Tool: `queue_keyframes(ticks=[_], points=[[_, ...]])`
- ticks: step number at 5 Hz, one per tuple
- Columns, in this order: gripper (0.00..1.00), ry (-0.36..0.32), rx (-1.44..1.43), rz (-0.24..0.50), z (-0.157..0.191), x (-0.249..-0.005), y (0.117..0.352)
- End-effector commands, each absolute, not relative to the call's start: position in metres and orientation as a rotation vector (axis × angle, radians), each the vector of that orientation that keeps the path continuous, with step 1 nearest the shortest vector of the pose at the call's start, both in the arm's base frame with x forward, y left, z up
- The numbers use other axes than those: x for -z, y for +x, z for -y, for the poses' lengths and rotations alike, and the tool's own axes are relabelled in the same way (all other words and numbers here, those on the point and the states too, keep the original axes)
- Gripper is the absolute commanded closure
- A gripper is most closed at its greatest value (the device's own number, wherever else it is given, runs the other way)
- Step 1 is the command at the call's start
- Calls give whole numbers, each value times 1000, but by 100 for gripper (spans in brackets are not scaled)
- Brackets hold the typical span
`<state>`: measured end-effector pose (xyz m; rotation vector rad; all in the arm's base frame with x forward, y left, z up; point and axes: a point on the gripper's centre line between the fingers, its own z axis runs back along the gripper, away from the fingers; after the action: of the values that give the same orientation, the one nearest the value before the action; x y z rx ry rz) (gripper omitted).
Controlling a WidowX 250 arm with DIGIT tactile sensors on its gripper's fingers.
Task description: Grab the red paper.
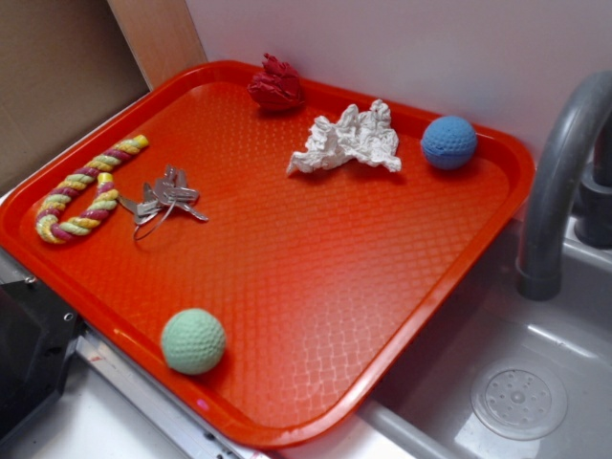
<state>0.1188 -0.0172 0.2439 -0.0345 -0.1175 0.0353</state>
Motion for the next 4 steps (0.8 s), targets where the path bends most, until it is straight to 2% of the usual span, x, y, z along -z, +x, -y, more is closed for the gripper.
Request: queue_keyframes(ticks=[1,2,4], points=[[0,-35,-35,118,17,-244,119],[0,-55,-88,139,12,-215,145],[0,-34,-156,238,-20,-164,203]])
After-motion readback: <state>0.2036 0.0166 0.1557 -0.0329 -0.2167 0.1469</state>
